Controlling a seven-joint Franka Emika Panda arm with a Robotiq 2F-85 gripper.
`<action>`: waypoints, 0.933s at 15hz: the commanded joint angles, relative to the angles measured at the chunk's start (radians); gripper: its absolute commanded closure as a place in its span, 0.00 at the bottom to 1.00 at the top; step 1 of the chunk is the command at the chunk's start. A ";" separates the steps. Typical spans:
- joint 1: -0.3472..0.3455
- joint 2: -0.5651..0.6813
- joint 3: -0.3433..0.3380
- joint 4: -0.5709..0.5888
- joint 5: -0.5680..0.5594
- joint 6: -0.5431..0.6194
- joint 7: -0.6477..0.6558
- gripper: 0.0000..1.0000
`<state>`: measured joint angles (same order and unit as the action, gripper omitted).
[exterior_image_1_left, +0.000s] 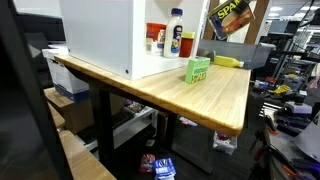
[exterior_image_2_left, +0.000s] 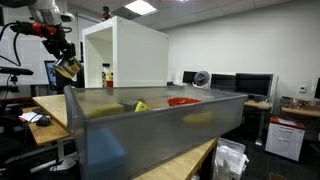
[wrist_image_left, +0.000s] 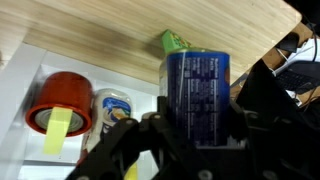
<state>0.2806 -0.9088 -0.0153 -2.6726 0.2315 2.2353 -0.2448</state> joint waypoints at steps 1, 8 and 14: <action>0.018 -0.048 0.079 -0.044 0.056 0.094 0.109 0.70; 0.009 -0.049 0.233 -0.075 0.041 0.317 0.337 0.70; -0.014 -0.047 0.289 -0.089 0.010 0.394 0.423 0.70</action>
<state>0.2910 -0.9346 0.2427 -2.7471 0.2646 2.5743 0.1209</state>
